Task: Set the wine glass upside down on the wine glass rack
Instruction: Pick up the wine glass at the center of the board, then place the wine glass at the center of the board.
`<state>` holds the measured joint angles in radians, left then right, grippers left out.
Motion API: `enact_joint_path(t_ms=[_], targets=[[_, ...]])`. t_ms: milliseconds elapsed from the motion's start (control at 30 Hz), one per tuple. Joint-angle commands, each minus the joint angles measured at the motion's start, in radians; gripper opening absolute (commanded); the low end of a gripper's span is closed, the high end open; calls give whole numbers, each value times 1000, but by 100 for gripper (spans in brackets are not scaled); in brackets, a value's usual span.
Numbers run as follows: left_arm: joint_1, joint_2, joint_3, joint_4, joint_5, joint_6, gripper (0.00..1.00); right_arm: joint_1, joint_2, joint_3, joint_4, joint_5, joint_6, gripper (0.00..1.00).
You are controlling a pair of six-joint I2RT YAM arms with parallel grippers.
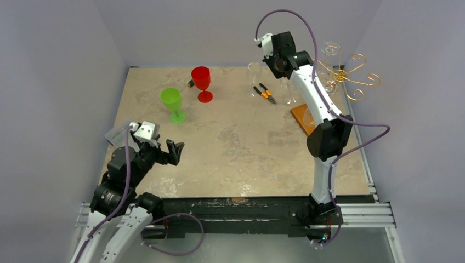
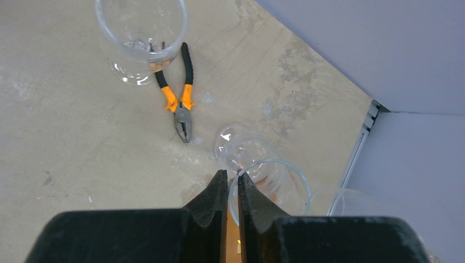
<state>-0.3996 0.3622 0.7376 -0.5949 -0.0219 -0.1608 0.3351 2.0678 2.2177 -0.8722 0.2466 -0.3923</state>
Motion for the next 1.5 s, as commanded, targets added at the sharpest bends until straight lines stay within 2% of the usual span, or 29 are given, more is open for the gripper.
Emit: enact_joint_path(t_ms=[0, 433, 833, 1067, 1267, 1467], targets=[[7, 7, -1, 21, 11, 18, 95, 28, -103, 4, 24, -15, 17, 4], [11, 10, -1, 23, 16, 17, 95, 66, -211, -84, -7, -66, 48, 4], [12, 20, -1, 25, 17, 17, 95, 178, -358, -211, -41, -172, 64, 5], [13, 23, -1, 25, 17, 17, 95, 273, -423, -276, -60, -272, 93, 5], [17, 26, -1, 23, 16, 18, 95, 297, -440, -313, -70, -431, 134, 6], [20, 27, -1, 24, 17, 19, 95, 328, -444, -368, -60, -526, 150, 6]])
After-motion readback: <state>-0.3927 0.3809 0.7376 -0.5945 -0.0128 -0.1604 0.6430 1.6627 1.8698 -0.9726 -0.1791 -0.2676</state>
